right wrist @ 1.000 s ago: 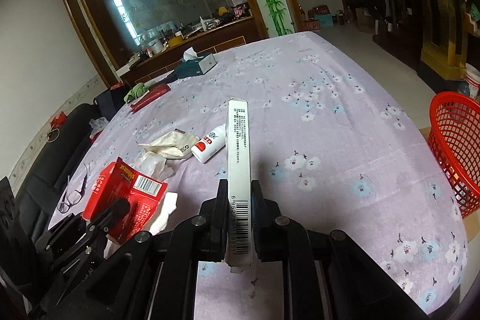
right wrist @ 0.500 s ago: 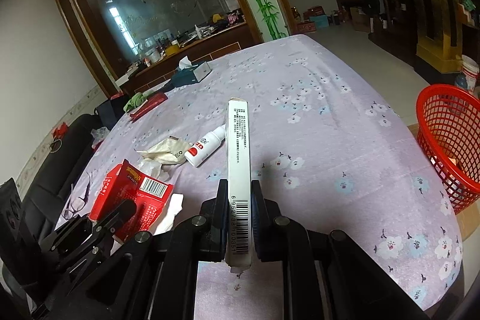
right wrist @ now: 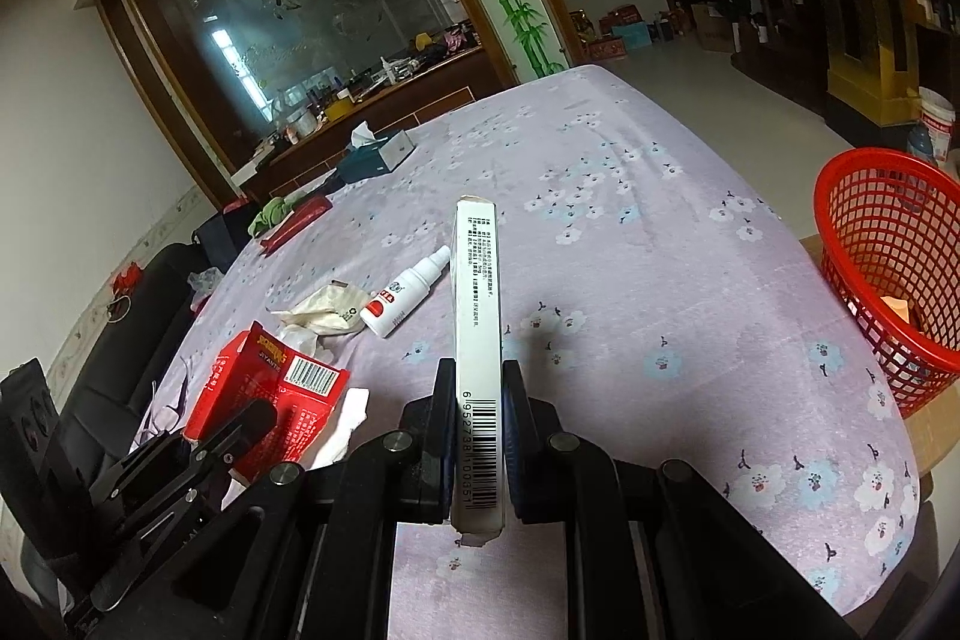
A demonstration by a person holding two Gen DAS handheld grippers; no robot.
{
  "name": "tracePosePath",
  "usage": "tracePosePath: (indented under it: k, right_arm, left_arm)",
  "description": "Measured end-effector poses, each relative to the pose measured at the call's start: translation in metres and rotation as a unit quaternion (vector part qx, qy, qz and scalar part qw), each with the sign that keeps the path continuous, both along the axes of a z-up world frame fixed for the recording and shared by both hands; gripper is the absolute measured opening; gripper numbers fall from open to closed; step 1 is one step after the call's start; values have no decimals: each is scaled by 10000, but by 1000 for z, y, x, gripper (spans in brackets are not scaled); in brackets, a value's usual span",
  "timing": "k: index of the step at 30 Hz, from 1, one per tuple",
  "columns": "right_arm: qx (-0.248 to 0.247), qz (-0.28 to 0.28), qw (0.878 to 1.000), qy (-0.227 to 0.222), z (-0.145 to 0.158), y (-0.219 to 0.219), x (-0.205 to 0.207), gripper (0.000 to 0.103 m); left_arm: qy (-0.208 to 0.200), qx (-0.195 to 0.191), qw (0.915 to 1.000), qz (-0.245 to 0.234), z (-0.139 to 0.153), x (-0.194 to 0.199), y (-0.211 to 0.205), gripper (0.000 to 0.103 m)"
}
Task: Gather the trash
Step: 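Lift both boxes up off the table with both tools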
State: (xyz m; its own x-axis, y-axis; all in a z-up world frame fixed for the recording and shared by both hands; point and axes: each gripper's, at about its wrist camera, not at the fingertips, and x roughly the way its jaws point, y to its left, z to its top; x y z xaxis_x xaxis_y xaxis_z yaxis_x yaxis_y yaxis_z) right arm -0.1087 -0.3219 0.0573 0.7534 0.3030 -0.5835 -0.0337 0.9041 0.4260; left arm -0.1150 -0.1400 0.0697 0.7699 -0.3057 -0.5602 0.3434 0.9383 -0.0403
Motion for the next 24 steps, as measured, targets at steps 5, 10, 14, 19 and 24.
tracePosePath:
  k: [5,10,14,19,24]
  right_arm:
    - [11,-26,10000,-2,1,-2,-1,14]
    - [5,-65,10000,9,1,-6,-1,14]
    - [-21,-92,10000,18,0,-9,-3,14]
    - [-36,-154,9999,19,1,-13,-4,14]
    - [-18,-282,9996,-6,3,-26,-7,14]
  left_arm:
    - [52,-41,10000,-64,1,1,-4,16]
    - [73,-68,9999,-111,3,1,-8,16]
    - [94,-82,9998,-151,3,1,-11,16]
    - [86,-70,9997,-218,5,4,-15,16]
    - [76,-80,9994,-339,8,6,-24,16]
